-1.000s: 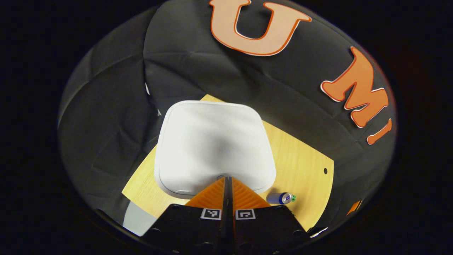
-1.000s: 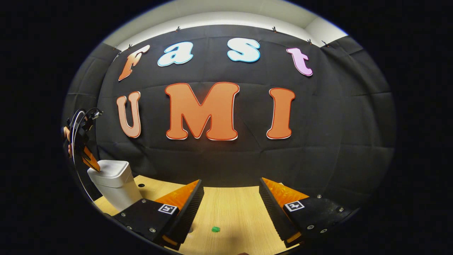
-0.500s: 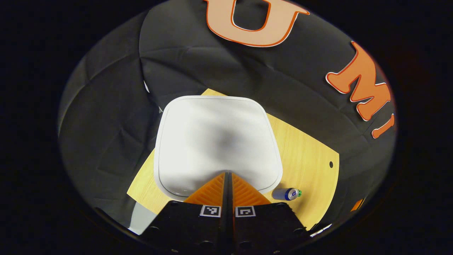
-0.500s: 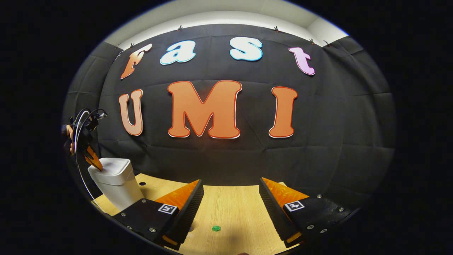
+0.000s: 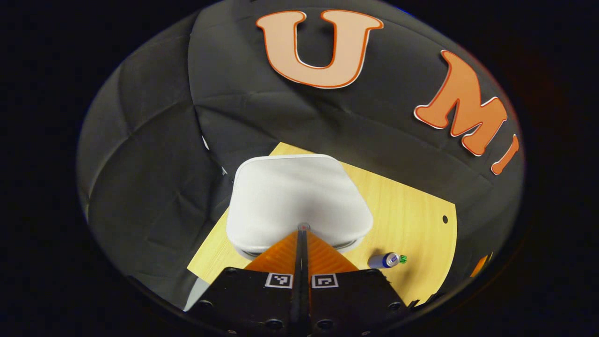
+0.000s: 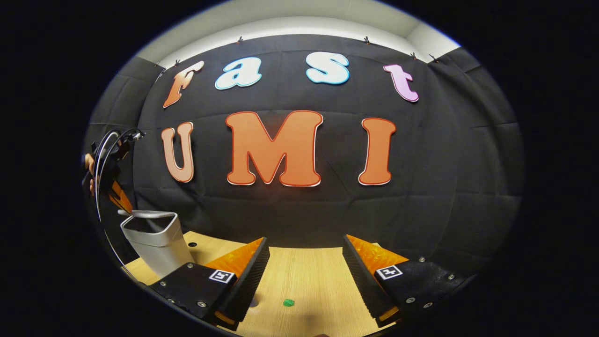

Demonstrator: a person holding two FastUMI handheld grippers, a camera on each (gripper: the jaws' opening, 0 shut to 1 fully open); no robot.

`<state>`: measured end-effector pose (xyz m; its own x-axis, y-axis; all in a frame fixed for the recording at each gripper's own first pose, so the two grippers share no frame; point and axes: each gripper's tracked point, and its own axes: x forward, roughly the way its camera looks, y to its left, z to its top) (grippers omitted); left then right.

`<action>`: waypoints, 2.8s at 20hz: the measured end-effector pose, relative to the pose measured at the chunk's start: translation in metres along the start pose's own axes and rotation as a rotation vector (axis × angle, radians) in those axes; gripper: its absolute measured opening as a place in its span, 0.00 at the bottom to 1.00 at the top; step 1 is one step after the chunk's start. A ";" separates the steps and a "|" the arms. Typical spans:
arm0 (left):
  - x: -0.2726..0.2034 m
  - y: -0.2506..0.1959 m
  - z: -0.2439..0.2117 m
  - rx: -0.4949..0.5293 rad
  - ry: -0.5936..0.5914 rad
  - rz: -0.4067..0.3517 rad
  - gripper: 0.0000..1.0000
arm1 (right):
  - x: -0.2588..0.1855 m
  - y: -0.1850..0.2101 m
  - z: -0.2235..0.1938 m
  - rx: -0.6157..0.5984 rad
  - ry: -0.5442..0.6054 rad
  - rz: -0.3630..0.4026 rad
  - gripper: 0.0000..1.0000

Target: Press the lid of the desktop garbage bin to open it, pick up the crumpled paper on the desktop and throw it into the bin, then pick up the pop can on the desktop and drop it into the bin, and finally close the garbage bin lid.

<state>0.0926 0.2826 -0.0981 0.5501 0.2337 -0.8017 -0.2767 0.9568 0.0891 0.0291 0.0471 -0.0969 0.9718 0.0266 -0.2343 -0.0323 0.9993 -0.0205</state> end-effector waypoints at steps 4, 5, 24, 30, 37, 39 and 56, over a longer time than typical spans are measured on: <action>-0.045 -0.019 0.032 0.041 -0.209 -0.012 0.00 | -0.003 0.003 0.003 -0.008 -0.009 0.011 0.94; -0.058 -0.026 0.040 0.042 -0.274 -0.011 0.01 | -0.003 0.003 0.004 -0.008 -0.011 0.012 0.94; -0.200 -0.163 0.003 0.202 -0.980 -0.138 0.79 | 0.030 0.012 -0.074 -0.054 0.045 0.103 0.94; -0.230 -0.173 -0.001 0.177 -1.119 -0.181 0.96 | 0.061 0.019 -0.169 -0.019 0.196 0.105 0.94; -0.223 -0.161 -0.008 0.245 -1.101 -0.102 0.96 | 0.096 0.038 -0.281 -0.047 0.375 0.134 0.95; -0.223 -0.154 -0.008 0.266 -1.102 -0.073 0.96 | 0.104 0.044 -0.303 -0.056 0.406 0.133 0.96; -0.202 -0.127 -0.007 0.274 -1.049 -0.045 0.95 | 0.121 0.050 -0.384 -0.102 0.598 0.059 0.27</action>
<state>0.0111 0.1126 0.0490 0.9908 0.1044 0.0859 -0.1259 0.9437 0.3058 0.0551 0.0894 -0.4993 0.6691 0.0319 -0.7425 -0.1325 0.9882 -0.0769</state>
